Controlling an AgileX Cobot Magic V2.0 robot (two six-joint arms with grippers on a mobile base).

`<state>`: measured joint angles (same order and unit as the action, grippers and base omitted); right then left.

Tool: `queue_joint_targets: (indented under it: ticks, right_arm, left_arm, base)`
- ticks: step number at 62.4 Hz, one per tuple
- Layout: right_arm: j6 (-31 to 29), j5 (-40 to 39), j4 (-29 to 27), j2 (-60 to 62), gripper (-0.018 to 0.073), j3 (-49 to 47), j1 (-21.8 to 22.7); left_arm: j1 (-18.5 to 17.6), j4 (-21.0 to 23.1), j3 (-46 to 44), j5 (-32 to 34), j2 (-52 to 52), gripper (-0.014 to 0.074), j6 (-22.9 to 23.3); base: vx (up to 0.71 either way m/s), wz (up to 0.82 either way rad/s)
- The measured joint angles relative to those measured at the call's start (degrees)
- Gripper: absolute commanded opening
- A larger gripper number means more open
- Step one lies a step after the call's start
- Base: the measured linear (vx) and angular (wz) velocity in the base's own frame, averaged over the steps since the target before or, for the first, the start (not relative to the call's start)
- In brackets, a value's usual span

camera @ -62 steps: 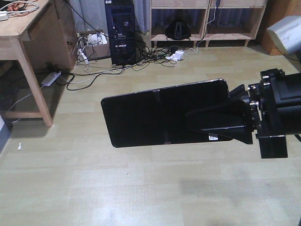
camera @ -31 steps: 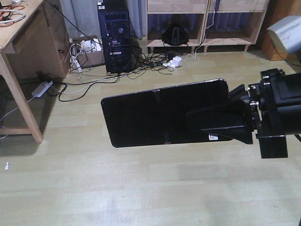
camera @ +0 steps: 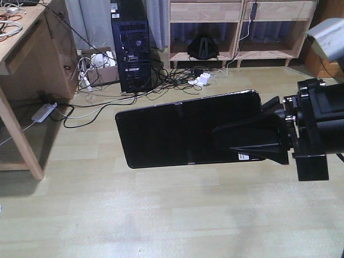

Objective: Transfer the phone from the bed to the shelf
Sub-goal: 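Keep holding the phone in the right gripper while the base drives across the room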

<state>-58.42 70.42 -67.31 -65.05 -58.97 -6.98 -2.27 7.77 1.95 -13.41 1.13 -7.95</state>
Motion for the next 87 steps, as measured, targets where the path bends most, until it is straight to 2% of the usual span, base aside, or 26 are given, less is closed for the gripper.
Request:
queue_joint_targets:
  ticks: [39,87]
  right_arm:
    - [0.0,0.0,0.0,0.0,-0.0004,0.0,0.0]
    - [0.0,0.0,0.0,0.0,-0.0004,0.0,0.0]
  left_arm:
    - [0.0,0.0,0.0,0.0,0.0,0.0001,0.0]
    - [0.0,0.0,0.0,0.0,0.0,0.0001,0.0]
  base:
    - [0.21,-0.19]
    - [0.17,-0.5]
